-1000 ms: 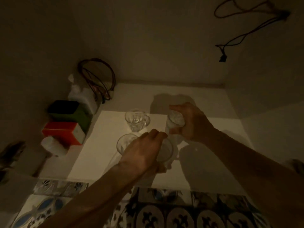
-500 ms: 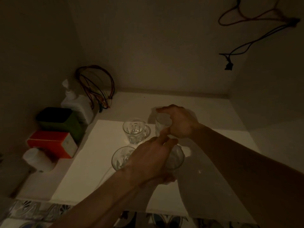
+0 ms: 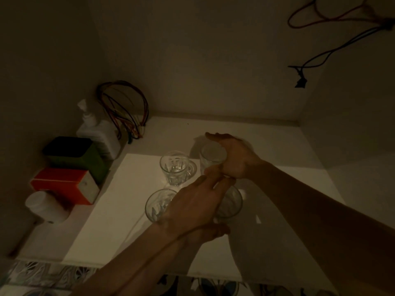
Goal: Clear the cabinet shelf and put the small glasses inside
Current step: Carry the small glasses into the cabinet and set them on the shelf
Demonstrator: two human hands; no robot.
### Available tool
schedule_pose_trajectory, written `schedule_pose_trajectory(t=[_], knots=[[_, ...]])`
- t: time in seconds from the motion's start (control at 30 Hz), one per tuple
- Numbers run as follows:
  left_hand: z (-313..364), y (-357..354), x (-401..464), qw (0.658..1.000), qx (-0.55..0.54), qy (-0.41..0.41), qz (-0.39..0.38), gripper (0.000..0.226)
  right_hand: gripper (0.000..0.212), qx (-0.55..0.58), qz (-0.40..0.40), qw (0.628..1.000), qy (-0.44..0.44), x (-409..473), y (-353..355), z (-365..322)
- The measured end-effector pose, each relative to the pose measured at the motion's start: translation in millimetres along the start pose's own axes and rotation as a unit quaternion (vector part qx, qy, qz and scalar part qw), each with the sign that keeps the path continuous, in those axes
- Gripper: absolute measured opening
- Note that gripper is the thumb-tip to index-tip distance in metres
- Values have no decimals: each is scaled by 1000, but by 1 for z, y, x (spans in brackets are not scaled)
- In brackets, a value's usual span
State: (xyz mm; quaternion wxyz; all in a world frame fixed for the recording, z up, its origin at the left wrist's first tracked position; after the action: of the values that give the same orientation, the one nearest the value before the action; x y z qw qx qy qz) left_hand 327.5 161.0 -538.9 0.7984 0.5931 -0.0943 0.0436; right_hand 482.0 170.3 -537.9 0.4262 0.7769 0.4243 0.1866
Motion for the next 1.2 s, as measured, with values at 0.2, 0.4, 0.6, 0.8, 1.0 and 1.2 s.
schedule_pose_trajectory(t=[0.2,0.4,0.6,0.8,1.0,1.2], knots=[[-5,8,-10,999,-31,25,22,105,79,118,100,983,-102,-32,33,29],[-49,47,-31,984,41,150,83,88,95,2,88,976,-198,-76,27,74],[-88,38,-36,958,62,280,-30,100,102,-129,25,965,-225,-106,3,69],[-80,25,-33,954,44,295,-41,102,114,-172,6,961,-217,-114,9,44],[-71,36,-29,955,49,290,-32,104,105,-170,25,959,-225,-123,27,31],[-37,54,-28,956,41,282,-63,107,105,-185,17,954,-234,-158,39,10]])
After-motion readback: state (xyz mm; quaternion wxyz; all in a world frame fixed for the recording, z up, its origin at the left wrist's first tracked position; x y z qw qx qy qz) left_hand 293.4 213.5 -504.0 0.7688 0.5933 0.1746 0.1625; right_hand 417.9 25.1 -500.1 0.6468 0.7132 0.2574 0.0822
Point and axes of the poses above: each hand's wrist, its own x-axis towards the middle knuckle, its own y-axis out of the back of the hand, z = x × y, the point moved 7 cm from there along x, towards the middle knuckle, and after that the axes turned 7 degrees about -y, right-handed, at the moved point
